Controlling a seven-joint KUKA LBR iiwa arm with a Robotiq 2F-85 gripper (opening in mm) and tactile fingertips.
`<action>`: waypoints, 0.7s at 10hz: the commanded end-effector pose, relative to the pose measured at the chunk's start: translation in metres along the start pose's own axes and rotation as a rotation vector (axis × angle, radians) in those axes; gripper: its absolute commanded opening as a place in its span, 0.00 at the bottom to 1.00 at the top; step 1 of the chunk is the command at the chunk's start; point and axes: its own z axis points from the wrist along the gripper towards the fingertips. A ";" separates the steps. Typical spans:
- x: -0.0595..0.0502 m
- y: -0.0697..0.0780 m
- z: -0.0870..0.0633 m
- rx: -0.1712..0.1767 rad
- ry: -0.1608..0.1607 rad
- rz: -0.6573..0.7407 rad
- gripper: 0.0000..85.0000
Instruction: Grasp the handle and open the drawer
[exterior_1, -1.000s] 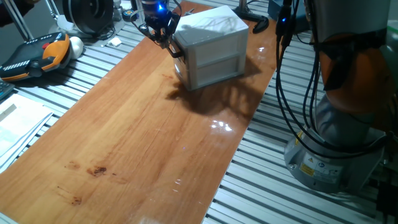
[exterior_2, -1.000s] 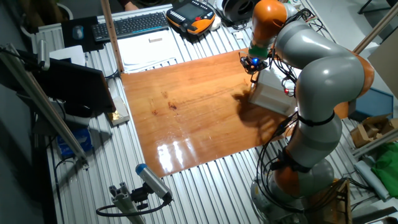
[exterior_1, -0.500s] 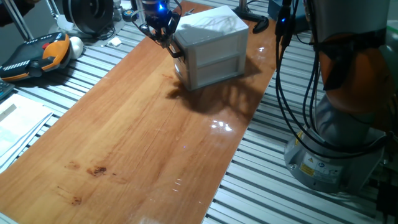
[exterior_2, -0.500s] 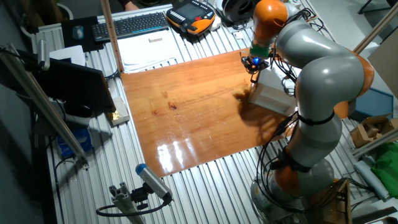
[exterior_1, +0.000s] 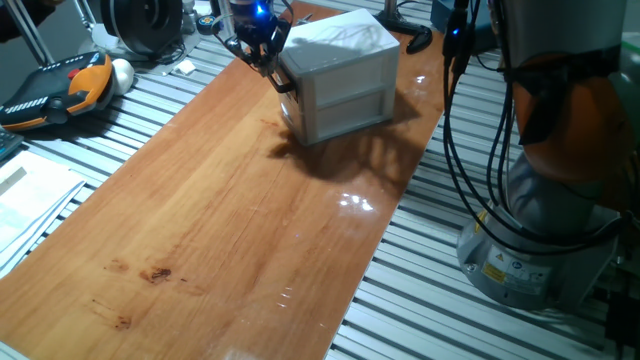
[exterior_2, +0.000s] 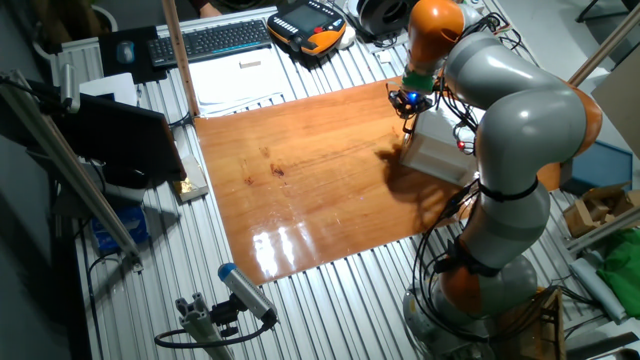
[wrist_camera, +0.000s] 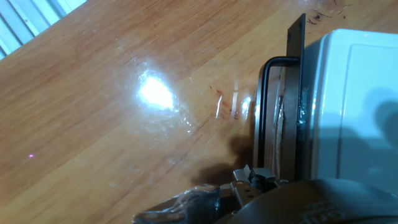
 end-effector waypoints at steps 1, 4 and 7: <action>0.000 0.000 0.000 0.009 -0.011 -0.009 0.01; 0.000 0.000 0.000 0.042 -0.041 -0.006 0.01; 0.000 0.000 0.000 0.031 -0.031 -0.038 0.01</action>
